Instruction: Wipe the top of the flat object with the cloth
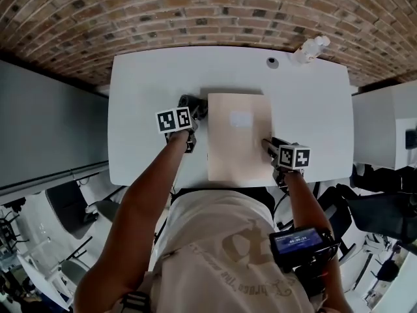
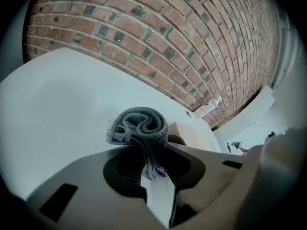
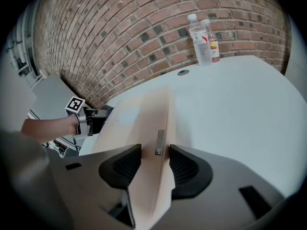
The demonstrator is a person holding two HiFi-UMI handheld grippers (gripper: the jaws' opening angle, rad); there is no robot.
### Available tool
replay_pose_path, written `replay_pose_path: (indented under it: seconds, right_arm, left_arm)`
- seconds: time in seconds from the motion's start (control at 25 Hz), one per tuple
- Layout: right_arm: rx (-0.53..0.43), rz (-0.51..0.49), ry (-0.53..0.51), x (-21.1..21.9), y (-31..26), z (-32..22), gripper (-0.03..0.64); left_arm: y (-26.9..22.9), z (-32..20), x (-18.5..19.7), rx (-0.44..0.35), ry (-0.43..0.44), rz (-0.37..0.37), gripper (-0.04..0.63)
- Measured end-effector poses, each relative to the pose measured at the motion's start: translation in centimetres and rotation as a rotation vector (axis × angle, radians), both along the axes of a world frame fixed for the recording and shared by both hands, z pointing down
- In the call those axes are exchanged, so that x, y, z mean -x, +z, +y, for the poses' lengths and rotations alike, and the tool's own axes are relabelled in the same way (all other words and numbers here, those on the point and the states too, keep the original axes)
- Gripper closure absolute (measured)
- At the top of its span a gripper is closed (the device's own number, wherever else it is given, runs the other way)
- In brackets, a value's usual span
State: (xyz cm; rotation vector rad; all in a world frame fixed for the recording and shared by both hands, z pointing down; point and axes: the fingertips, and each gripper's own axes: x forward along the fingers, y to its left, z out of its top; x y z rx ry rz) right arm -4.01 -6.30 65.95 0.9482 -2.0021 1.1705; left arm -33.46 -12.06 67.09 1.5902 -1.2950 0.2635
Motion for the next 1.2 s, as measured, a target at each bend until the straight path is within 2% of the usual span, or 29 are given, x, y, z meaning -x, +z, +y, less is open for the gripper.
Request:
replay_pose_path:
  seconds: [0.12,0.4,0.96,1.2]
  right_arm:
    - [0.0,-0.003,0.002,0.0,0.1,0.0,0.422]
    - [-0.017,-0.009,0.013,-0.1,0.1,-0.1,0.422]
    - [-0.027,-0.007,0.044,-0.4,0.1,0.2,0.422]
    - [-0.028,-0.002,0.038,-0.6,0.1,0.2,0.422]
  left_arm:
    - [0.4,1.8,-0.6,0.019,0.053,-0.039,0.491]
    - [0.2,5.3,-1.9,0.024,0.114,-0.073,0.491]
    - [-0.4,13.6,-4.4,0.06,0.274,-0.078,0.491]
    - [-0.5,17.4,-5.4,0.072,0.324,-0.04,0.489]
